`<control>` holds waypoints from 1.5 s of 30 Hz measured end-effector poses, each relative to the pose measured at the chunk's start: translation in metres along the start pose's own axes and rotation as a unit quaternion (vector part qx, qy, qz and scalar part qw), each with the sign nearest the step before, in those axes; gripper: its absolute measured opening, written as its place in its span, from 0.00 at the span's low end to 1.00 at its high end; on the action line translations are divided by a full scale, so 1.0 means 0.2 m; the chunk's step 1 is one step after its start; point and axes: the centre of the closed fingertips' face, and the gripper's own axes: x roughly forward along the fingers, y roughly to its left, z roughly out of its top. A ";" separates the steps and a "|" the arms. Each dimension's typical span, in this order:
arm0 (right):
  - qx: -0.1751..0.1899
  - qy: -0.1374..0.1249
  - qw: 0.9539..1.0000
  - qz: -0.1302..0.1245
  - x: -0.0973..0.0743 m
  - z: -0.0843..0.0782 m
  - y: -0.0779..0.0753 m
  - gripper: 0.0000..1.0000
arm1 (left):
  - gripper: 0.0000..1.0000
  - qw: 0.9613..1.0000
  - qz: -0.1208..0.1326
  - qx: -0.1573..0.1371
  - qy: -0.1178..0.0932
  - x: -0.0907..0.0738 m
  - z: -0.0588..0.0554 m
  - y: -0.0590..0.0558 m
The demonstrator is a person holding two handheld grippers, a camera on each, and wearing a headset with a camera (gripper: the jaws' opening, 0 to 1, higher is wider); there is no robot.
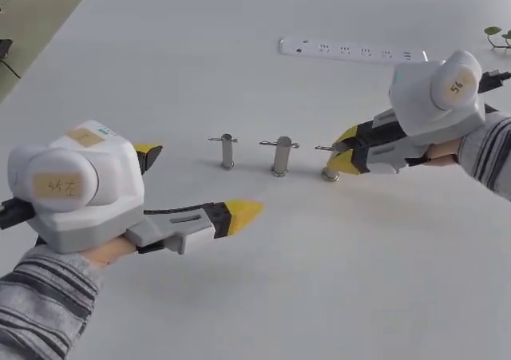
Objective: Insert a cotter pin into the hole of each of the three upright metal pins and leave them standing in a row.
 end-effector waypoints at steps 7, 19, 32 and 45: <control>0.004 -0.012 1.000 -0.027 -0.06 0.03 -0.01 0.26 | 0.95 1.000 -0.003 0.006 -0.001 -0.01 0.02 0.00; 0.139 -0.077 0.981 -0.110 -0.20 0.06 0.01 0.46 | 0.92 1.000 -0.002 -0.001 -0.007 -0.02 0.07 0.01; 0.240 -0.112 0.950 -0.165 -0.26 0.10 0.16 0.57 | 0.89 1.000 0.010 -0.005 -0.005 -0.05 0.08 0.02; 0.237 -0.125 0.941 -0.207 -0.26 0.10 0.19 0.71 | 0.90 1.000 0.028 0.005 -0.013 -0.07 0.09 0.03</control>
